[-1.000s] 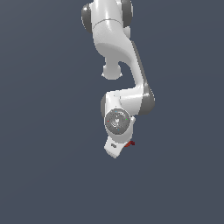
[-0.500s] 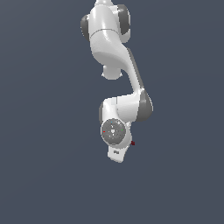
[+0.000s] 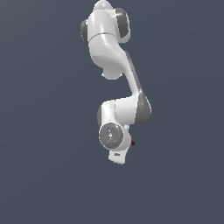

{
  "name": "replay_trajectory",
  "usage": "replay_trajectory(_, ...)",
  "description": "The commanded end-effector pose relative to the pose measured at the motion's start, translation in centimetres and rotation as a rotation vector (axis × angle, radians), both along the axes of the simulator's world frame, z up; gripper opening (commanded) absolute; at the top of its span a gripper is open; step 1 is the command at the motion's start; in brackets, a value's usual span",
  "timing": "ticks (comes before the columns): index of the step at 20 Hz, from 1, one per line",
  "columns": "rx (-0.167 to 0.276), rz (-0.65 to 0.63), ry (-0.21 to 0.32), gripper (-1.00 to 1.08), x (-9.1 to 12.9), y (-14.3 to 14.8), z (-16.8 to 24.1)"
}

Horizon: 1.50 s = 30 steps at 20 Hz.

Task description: Pick up the object and move it to a goal position.

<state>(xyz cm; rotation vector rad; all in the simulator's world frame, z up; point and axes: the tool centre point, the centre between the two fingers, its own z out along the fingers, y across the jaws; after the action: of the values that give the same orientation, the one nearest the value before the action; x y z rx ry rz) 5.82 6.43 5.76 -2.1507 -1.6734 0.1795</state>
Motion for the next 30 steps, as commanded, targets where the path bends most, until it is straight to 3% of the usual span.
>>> replay_trajectory(1,0.004,0.005,0.0,1.08,0.0,0.0,0.0)
replay_trajectory(15,0.004,0.006,0.0,1.08,-1.1,0.7,-2.7)
replay_trajectory(16,0.004,0.006,0.0,-1.0,-1.1,0.7,-2.7)
replay_trajectory(30,0.006,0.012,-0.009,-1.0,-0.9,0.7,-2.1)
